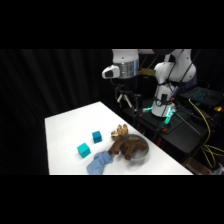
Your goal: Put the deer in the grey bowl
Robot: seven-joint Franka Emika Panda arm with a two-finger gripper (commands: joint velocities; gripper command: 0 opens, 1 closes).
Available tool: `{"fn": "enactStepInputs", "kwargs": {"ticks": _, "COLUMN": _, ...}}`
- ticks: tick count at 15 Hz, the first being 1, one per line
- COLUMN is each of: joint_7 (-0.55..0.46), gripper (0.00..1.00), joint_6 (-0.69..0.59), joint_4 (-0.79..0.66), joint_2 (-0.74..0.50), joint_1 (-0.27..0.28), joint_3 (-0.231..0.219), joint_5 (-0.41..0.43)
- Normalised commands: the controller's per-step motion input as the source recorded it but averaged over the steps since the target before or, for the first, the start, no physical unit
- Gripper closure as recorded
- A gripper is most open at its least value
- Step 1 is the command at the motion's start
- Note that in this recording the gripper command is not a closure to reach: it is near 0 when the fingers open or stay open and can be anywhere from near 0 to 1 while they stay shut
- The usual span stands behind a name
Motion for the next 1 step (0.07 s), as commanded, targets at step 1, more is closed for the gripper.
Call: {"fn": "enactStepInputs", "kwargs": {"ticks": 1, "joint_7": 0.14, "gripper": 0.00, "joint_6": -0.01, "joint_4": -0.01, "joint_2": -0.16, "joint_1": -0.040, "joint_3": 0.029, "joint_5": -0.085}}
